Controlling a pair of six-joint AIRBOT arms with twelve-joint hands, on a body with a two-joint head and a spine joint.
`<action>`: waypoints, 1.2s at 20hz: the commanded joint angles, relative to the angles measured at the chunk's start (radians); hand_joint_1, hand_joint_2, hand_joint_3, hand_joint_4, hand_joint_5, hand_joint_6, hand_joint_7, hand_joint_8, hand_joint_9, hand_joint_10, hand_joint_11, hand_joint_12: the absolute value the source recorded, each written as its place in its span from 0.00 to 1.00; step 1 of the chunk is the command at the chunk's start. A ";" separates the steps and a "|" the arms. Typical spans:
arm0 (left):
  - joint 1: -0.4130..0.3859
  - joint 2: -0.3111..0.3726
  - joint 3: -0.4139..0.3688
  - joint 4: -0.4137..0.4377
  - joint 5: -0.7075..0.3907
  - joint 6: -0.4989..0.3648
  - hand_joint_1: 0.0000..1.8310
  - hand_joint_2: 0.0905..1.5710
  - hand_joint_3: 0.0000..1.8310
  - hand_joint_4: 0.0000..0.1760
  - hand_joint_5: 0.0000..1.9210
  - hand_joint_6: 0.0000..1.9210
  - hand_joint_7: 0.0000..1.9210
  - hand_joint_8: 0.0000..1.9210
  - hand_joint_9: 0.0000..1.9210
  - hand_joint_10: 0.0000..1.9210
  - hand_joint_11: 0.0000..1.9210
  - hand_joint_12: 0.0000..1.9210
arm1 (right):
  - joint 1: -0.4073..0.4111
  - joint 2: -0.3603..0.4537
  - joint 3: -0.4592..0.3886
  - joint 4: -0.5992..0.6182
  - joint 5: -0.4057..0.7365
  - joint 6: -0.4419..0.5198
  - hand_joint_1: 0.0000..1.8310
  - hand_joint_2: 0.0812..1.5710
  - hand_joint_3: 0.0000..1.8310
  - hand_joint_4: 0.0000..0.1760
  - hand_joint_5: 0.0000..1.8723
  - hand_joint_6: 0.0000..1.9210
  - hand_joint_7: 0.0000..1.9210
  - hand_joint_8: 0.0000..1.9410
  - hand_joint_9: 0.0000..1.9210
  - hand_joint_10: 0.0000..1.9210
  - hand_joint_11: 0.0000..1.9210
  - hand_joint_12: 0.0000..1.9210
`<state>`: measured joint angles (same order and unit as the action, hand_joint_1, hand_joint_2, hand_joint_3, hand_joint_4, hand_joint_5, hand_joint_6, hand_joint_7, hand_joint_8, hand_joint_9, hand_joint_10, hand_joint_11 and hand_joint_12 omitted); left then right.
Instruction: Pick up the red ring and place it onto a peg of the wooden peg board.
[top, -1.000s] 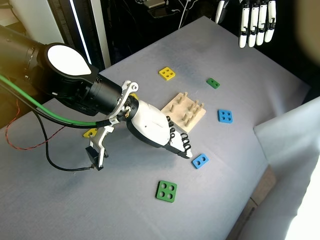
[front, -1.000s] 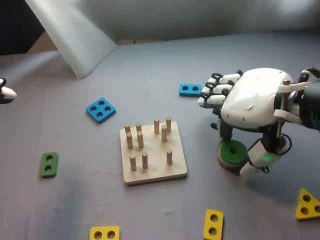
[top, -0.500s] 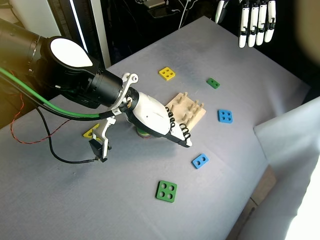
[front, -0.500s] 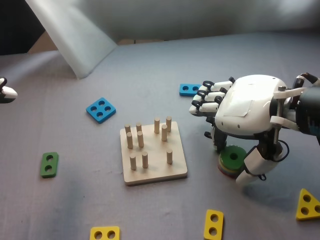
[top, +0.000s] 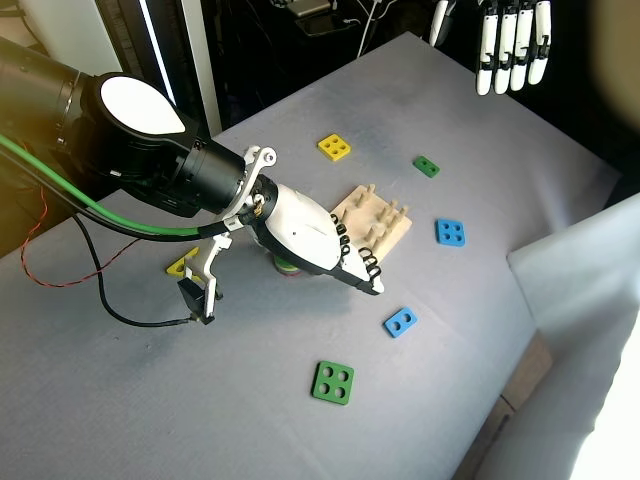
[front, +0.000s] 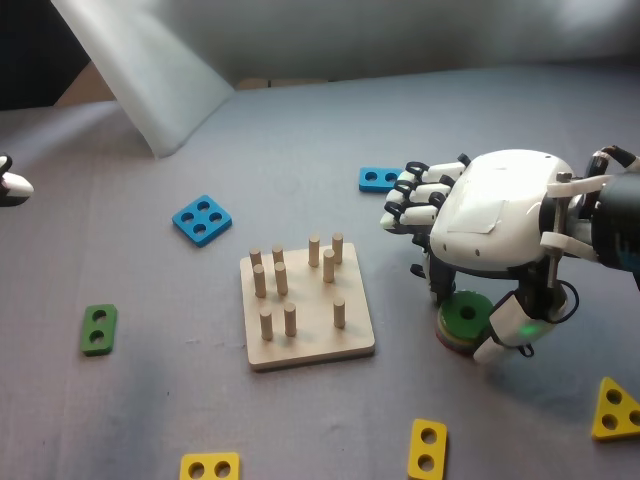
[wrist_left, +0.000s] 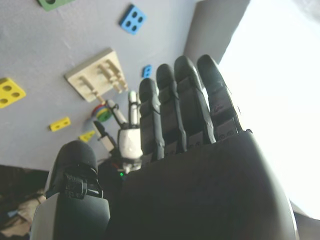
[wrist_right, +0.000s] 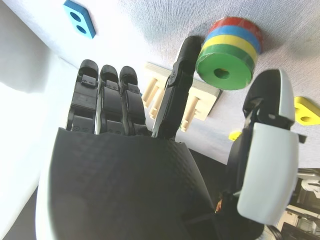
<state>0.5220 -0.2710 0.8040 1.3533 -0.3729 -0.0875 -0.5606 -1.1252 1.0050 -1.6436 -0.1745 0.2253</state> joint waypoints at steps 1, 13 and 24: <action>-0.011 0.005 0.007 -0.033 -0.013 -0.001 0.00 0.80 0.00 0.00 0.19 0.00 0.19 0.00 0.15 0.00 0.00 0.28 | 0.000 0.002 0.000 -0.019 -0.013 0.000 0.39 0.50 0.00 1.00 0.49 0.01 0.06 0.01 0.00 0.00 0.00 0.00; -0.011 0.005 0.008 -0.033 -0.014 -0.001 0.00 0.80 0.00 0.00 0.19 0.00 0.19 0.00 0.16 0.00 0.00 0.30 | -0.002 0.002 0.000 -0.019 -0.013 0.001 0.59 0.63 0.00 1.00 0.64 0.33 0.12 0.00 0.01 0.00 0.00 0.00; -0.012 0.006 0.009 -0.034 -0.016 -0.003 0.00 0.80 0.00 0.00 0.20 0.00 0.20 0.00 0.17 0.00 0.00 0.31 | 0.042 0.023 -0.006 -0.018 -0.016 0.036 0.59 0.63 0.00 1.00 0.64 0.32 0.13 0.00 0.02 0.00 0.00 0.00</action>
<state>0.5220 -0.2710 0.8101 1.3533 -0.3775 -0.0879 -0.5335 -1.1023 1.0042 -1.6432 -0.1757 0.2592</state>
